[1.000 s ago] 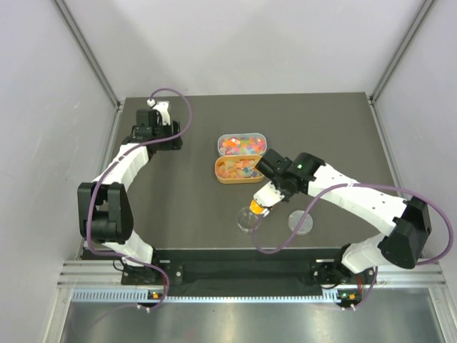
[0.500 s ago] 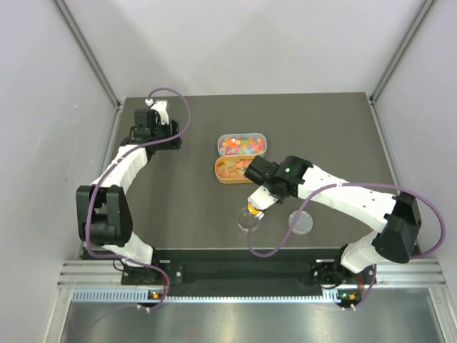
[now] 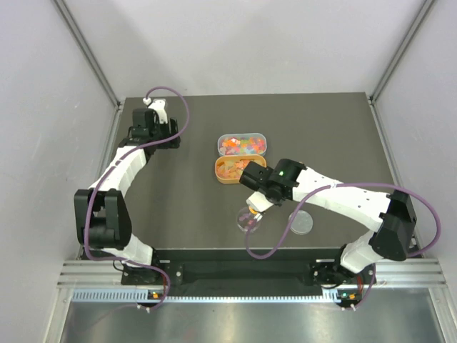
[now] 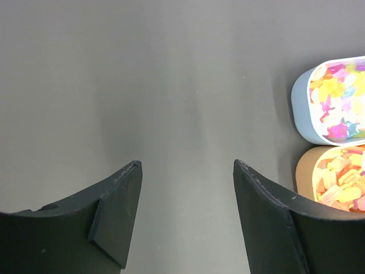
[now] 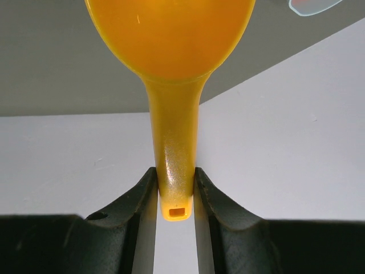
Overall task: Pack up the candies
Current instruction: Place the fake candies in the packing bottle.
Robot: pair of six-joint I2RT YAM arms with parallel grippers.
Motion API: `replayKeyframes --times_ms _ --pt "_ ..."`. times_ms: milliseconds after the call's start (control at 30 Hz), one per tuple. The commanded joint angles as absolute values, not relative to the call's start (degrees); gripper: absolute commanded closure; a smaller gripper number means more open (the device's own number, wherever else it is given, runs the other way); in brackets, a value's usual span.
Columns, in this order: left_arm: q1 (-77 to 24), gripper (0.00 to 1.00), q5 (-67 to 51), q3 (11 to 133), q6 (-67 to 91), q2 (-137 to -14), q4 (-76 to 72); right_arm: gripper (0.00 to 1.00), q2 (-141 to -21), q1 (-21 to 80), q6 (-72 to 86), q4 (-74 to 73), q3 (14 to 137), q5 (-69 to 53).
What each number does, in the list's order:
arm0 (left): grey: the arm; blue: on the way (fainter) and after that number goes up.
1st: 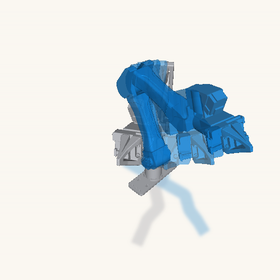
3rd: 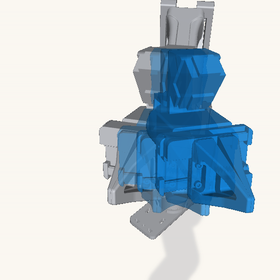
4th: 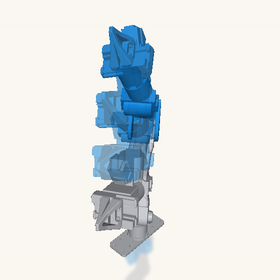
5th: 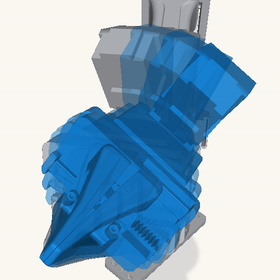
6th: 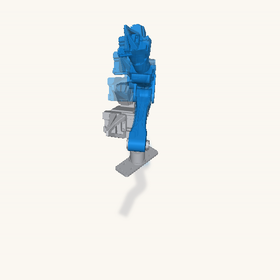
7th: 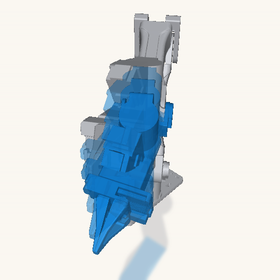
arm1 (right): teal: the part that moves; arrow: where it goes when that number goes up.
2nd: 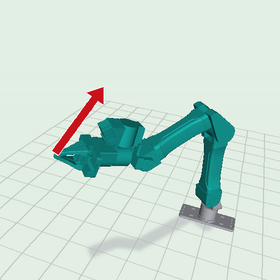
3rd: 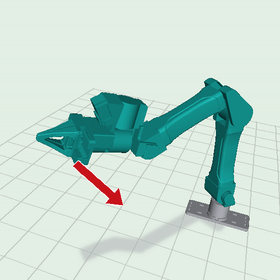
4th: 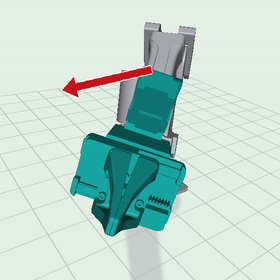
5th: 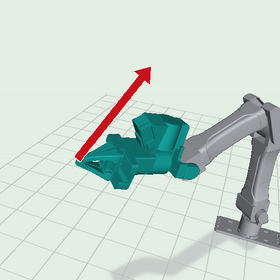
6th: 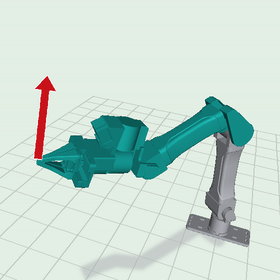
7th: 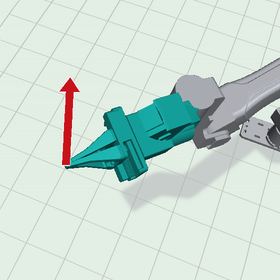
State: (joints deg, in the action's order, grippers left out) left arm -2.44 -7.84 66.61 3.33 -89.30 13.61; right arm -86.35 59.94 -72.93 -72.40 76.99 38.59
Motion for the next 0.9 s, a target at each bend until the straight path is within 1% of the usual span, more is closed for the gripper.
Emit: replayKeyframes --times_ms 0,267,867 --pt "-2.11 0.3 -7.91 65.92 4.31 -85.7 10.81 1.0 -86.75 61.26 -70.67 -74.09 79.71 41.75" --pt "-2.11 0.3 -8.0 65.3 4.57 -84.47 10.28 1.0 -88.15 64.25 -68.12 -79.44 81.38 43.59" --pt "-2.02 0.29 -8.08 65.83 4.31 -81.74 10.89 1.0 -88.77 65.66 -66.71 -81.03 82.35 46.23"
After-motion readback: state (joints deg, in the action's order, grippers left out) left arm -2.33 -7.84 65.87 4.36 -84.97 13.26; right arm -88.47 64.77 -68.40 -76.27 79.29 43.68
